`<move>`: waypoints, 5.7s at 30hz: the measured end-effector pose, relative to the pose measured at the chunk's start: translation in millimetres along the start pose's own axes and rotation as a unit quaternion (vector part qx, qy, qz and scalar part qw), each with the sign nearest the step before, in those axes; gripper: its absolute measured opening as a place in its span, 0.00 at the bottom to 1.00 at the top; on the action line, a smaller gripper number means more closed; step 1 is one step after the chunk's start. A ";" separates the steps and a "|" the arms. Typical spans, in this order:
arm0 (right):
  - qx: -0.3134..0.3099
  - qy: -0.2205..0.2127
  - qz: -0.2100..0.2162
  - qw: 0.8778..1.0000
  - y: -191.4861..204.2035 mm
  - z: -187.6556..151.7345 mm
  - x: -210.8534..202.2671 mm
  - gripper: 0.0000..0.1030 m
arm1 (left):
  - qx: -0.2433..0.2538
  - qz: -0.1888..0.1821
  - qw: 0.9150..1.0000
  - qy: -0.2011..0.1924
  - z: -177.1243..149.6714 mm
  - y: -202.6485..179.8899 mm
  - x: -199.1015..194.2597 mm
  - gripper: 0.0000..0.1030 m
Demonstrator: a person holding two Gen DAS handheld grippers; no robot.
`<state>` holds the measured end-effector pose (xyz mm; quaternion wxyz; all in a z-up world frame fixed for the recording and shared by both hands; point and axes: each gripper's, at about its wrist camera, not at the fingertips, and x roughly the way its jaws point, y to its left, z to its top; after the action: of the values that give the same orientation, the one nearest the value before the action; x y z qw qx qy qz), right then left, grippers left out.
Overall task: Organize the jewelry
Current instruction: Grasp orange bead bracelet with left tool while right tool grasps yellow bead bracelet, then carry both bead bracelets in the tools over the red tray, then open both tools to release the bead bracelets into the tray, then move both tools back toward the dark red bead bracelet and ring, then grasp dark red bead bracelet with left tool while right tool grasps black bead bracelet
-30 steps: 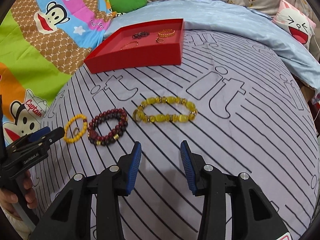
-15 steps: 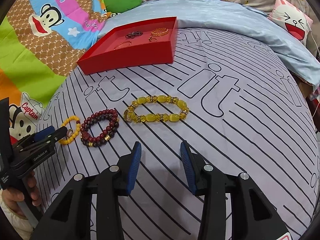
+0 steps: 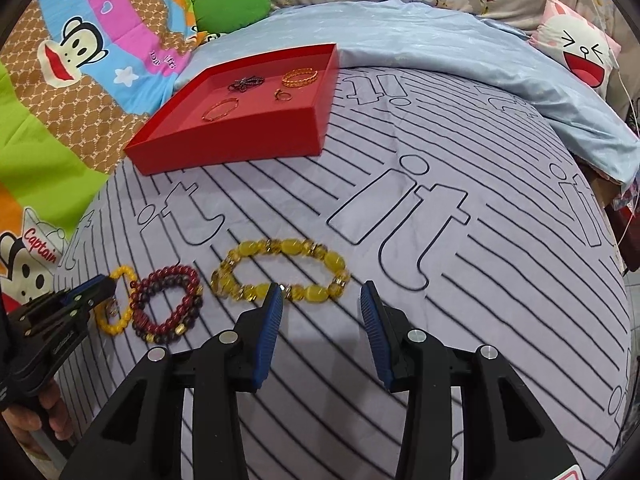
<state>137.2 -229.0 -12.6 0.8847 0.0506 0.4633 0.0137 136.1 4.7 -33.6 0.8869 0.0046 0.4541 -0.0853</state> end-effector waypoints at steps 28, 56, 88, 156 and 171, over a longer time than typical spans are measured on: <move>-0.030 -0.044 -0.001 0.999 7.2 29.7 -17.5 0.09 | 0.004 -0.011 1.000 -0.019 17.2 -8.2 -23.5 0.07; -0.042 -0.121 0.085 0.988 52.9 169.9 -40.0 0.09 | 0.043 -0.064 0.990 -0.122 176.8 -34.5 -49.1 0.07; -0.019 -0.044 0.039 0.998 30.1 178.2 87.0 0.23 | -0.017 -0.025 0.998 -0.046 178.0 5.4 83.9 0.32; -0.029 0.003 0.054 0.998 38.3 -30.2 -23.7 0.30 | -0.007 -0.089 0.996 0.013 -2.2 -37.6 -5.3 0.08; -0.043 0.007 0.062 0.997 51.4 -28.3 -17.2 0.29 | -0.008 -0.084 0.996 -0.038 15.0 -29.6 -42.4 0.07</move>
<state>105.4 -177.0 -9.3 0.8804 0.0406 0.4641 0.0885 119.2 -19.5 11.4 0.8933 -0.0439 0.4191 -0.1560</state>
